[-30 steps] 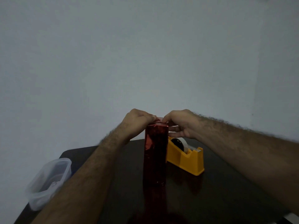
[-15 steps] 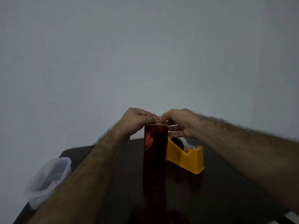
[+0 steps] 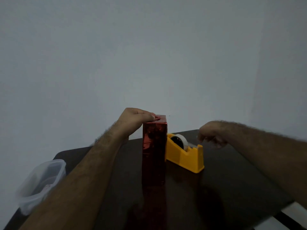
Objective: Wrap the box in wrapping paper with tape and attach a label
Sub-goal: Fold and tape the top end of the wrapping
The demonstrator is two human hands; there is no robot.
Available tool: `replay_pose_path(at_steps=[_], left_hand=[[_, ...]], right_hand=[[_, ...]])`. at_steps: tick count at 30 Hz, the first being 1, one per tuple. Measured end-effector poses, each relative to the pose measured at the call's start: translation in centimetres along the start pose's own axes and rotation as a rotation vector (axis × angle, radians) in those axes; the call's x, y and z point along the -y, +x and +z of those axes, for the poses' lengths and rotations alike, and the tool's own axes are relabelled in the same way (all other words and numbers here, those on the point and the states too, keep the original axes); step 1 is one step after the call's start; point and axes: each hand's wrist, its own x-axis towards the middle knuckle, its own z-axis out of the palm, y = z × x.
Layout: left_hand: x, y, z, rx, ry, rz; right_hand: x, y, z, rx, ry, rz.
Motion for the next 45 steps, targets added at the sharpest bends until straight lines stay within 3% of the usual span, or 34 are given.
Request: replay_pose_path(at_steps=[6,22,36,45], left_hand=[[0.0,-0.2,0.1,-0.005,-0.022,0.014],[0.0,0.0,0.3,-0.009,-0.004,0.022],[0.3,-0.1,0.1,-0.007,-0.016,0.015],[0.3,0.0,0.1,-0.003,0.001,0.031]], right_hand=[[-0.9,0.0,-0.3,0.099,0.031,-0.008],[-0.9,0.6,1.4,0.123,0.105,0.07],[0.5,0.8,2.1,0.255,0.341,0.046],[-3.7,1.0,1.7,0.339,0.638,-0.046]])
